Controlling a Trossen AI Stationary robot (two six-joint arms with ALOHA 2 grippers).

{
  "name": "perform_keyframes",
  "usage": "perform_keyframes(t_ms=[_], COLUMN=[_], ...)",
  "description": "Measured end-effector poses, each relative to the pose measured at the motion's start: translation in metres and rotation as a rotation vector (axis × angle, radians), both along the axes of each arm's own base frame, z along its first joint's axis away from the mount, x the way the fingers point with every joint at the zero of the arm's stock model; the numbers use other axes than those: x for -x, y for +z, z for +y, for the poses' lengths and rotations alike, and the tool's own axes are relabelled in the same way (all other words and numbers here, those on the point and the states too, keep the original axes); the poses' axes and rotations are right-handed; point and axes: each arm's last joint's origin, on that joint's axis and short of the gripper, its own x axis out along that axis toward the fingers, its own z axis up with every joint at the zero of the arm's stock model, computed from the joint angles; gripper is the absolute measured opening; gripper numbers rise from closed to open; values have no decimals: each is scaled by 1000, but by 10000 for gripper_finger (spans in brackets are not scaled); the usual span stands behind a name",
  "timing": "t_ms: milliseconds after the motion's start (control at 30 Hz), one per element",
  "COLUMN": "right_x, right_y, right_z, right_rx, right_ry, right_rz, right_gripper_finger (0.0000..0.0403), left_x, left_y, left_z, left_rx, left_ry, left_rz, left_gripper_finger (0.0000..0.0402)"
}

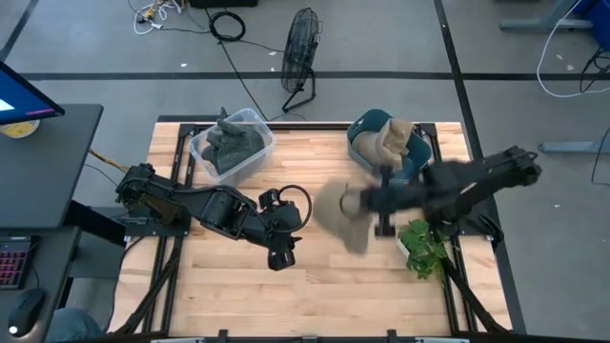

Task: Pick & Place hat
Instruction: Put the light brown cap into the blue bin

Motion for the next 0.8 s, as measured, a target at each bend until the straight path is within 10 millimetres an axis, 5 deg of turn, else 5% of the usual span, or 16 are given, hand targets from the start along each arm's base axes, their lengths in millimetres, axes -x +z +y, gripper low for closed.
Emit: perform_keyframes(t_ms=[167, 300, 633, 800], right_x=[12, 17, 33, 38], right_y=[30, 34, 6, -23], right_z=[-48, -85, -179, -215], right_rx=[200, 338, 511, 376], right_ry=[-144, -196, -339, -351], right_rz=[53, 157, 443, 408], right_gripper_finger=[3, 3, 3, 3], left_x=[0, 0, -2, -2], left_y=[0, 0, 1, 2], left_z=[0, 0, 1, 1], left_rx=[0, 0, -3, -1], left_ry=[-1, 1, 9, 12], left_rz=[-1, -2, -22, -32], left_gripper_finger=[209, 209, 209, 209])
